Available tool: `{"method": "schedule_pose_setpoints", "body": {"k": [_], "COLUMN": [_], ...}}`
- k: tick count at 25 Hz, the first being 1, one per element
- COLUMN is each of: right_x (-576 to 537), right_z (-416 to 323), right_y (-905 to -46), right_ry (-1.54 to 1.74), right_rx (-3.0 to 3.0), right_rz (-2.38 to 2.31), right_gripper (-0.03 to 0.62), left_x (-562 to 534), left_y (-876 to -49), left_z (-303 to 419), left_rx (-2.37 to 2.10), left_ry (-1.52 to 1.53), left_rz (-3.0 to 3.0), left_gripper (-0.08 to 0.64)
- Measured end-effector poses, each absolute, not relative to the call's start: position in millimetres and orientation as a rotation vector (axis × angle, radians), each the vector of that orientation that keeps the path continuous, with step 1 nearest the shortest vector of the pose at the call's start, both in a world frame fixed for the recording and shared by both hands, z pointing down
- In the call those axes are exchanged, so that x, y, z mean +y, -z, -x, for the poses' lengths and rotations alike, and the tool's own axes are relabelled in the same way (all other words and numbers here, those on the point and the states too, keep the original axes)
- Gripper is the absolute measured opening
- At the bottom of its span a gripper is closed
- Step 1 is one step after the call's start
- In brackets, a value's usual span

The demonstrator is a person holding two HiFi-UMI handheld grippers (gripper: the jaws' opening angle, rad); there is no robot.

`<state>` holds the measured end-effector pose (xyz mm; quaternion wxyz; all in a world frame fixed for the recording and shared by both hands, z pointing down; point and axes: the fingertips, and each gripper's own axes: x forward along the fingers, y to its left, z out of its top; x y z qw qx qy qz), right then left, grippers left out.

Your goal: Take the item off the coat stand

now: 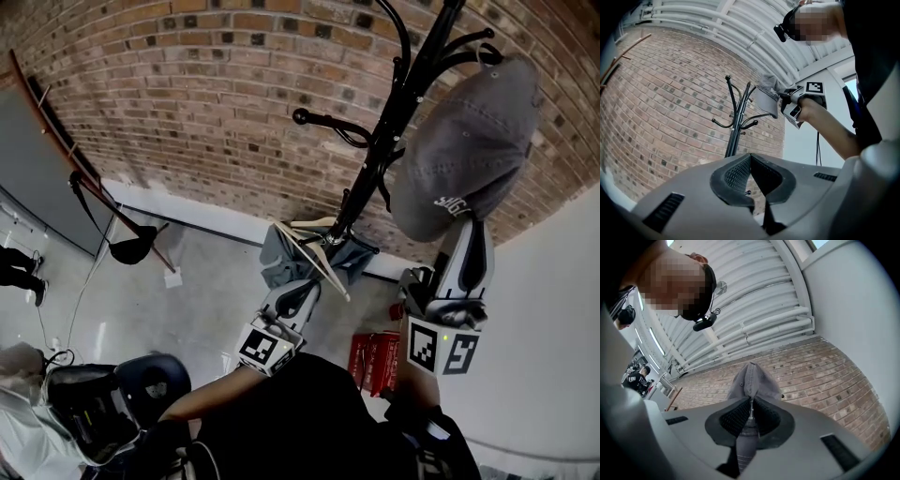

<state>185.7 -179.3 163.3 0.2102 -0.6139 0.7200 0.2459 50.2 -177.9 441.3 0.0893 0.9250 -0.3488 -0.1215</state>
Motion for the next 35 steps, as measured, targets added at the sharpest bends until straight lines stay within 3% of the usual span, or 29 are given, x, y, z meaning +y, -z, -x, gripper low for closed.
{"method": "schedule_pose_setpoints", "body": {"k": [35], "right_x": [-124.5], "right_z": [-188.6], "right_y": [-117.6], "right_ry": [-0.963], "right_rx": [1.723], "right_rz": [1.653], "right_gripper": [0.034], "left_x": [-177.5], "left_y": [-436.1], "left_z": [-30.8], "left_rx": [-1.063], "left_ry": [0.476], "left_rz": [-2.716], "left_gripper": [0.017]}}
